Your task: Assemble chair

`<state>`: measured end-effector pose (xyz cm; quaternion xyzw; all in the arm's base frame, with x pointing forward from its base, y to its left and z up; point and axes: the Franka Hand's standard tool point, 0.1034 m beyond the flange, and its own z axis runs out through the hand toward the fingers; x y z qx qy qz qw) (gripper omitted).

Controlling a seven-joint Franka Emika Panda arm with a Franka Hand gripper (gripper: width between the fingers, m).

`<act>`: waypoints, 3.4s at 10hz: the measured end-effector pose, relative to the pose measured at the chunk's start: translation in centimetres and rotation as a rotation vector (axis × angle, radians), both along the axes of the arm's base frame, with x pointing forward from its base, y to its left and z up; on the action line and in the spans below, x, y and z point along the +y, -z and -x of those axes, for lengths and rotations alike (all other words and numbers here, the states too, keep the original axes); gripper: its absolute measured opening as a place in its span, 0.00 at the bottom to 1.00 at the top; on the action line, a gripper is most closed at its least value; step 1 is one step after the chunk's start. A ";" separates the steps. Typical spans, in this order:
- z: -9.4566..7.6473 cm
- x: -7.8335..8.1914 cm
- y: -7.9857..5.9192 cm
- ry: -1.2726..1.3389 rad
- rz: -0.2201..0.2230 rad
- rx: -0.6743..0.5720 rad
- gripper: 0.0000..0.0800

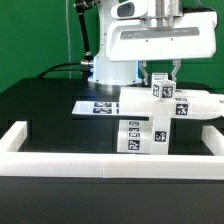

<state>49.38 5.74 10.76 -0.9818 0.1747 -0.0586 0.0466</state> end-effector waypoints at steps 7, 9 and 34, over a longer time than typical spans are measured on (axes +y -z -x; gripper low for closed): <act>0.1 0.6 0.0 0.154 -0.023 0.011 0.57; -0.1 1.2 -0.2 0.032 -0.006 0.000 0.79; -0.2 0.2 -0.1 -1.367 0.223 -0.064 0.35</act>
Offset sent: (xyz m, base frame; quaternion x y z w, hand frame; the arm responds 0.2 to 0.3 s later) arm 0.0013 -0.0048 -0.0021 -0.0046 0.0021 0.1832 0.9831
